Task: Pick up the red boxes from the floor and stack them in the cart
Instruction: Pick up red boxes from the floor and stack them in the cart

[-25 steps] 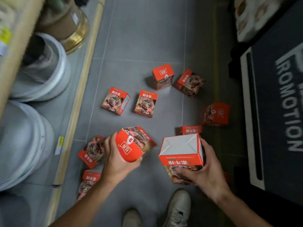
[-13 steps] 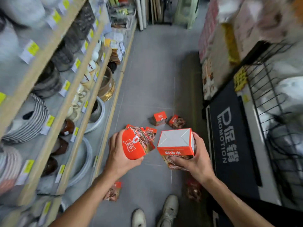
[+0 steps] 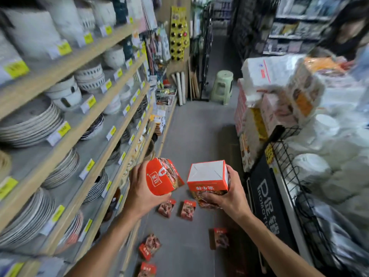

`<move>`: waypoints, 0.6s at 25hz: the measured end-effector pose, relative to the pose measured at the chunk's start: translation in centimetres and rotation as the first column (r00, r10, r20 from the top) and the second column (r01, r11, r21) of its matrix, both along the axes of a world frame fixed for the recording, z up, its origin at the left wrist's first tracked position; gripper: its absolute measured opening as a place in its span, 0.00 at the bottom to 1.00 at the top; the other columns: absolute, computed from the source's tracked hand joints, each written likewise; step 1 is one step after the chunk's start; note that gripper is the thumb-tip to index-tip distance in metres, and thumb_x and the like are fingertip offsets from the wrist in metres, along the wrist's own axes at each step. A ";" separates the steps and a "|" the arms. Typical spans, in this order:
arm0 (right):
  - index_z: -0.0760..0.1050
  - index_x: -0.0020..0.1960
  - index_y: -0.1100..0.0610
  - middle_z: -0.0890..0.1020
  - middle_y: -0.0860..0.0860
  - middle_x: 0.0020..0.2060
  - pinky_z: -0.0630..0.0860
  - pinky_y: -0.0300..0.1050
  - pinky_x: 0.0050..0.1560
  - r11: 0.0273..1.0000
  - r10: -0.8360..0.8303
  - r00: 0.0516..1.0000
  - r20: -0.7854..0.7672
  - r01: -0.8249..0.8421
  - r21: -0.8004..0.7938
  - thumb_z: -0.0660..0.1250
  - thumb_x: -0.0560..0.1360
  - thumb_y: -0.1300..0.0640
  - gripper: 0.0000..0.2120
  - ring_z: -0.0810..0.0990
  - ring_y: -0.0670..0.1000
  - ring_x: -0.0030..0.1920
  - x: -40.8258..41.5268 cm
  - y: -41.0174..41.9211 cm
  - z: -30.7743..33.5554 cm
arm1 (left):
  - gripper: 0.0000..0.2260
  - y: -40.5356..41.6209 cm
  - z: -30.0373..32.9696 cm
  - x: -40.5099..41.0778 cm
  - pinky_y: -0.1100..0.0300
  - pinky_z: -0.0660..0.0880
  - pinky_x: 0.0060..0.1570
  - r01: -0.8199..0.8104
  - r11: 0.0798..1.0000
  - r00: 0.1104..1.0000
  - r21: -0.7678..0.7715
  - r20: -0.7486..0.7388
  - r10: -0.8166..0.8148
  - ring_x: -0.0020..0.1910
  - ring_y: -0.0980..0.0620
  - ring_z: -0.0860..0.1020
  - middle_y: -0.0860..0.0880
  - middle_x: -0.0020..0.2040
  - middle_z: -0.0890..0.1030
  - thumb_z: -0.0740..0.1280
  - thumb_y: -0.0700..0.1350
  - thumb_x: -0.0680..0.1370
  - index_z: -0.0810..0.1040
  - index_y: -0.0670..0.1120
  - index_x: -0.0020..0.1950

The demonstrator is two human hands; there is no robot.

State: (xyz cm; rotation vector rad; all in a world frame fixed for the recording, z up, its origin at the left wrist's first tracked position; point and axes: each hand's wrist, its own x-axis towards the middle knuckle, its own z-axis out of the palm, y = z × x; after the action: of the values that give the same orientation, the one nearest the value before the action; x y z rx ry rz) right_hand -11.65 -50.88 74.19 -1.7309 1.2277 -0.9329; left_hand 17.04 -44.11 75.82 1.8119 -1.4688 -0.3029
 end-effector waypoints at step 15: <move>0.61 0.72 0.37 0.72 0.37 0.65 0.75 0.50 0.68 0.884 0.454 0.883 0.114 -0.431 -0.183 0.83 0.61 0.38 0.46 0.74 0.43 0.67 6.3 -2.6 6.4 | 0.58 10.4 8.2 0.0 0.50 0.79 0.53 -0.378 0.922 0.922 -0.080 0.057 0.383 0.66 0.53 0.67 0.53 0.68 0.63 0.81 0.66 0.53 0.57 0.54 0.76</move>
State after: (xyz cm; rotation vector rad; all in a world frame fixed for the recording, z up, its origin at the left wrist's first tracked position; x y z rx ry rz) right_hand -5.33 -53.51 80.58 -1.9111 0.6263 -0.8746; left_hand 17.04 -33.73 84.06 2.0202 -1.1223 0.0080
